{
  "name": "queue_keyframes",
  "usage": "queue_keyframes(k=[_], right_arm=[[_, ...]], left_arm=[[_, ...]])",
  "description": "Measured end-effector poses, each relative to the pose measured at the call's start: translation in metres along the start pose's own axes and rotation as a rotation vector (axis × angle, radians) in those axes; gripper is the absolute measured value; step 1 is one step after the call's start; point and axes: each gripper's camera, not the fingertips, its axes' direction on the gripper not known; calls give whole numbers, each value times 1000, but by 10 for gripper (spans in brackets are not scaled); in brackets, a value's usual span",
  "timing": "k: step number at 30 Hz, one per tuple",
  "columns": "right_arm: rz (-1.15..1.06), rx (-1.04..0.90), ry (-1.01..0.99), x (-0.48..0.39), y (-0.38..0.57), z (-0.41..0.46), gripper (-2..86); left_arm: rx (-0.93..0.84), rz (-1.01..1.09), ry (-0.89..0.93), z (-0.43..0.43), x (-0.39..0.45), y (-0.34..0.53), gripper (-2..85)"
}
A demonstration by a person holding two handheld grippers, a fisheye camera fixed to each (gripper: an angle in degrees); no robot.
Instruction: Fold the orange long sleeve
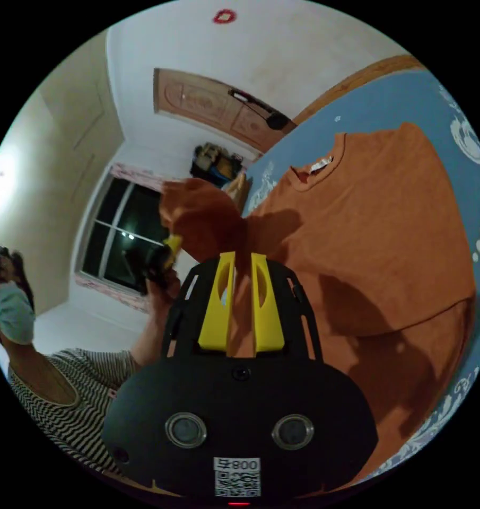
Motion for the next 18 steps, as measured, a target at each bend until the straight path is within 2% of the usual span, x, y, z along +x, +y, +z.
queue_keyframes(k=[2, 5, 9, 13, 18], right_arm=[[29, 15, -36, 12, -11, -15, 75], [98, -16, -82, 37, -25, -23, 89], [186, -25, -161, 66, -34, -30, 89], [185, -10, -199, 66, -39, -43, 73], [194, -41, -90, 71, -33, -53, 45]], left_arm=[[-141, 44, -7, 87, 42, 22, 7], [-238, 92, -29, 159, 84, 55, 7], [-252, 110, -57, 199, 116, 82, 7], [-270, 213, -121, 228, 159, 100, 13], [-409, 304, -180, 289, 196, 138, 30]])
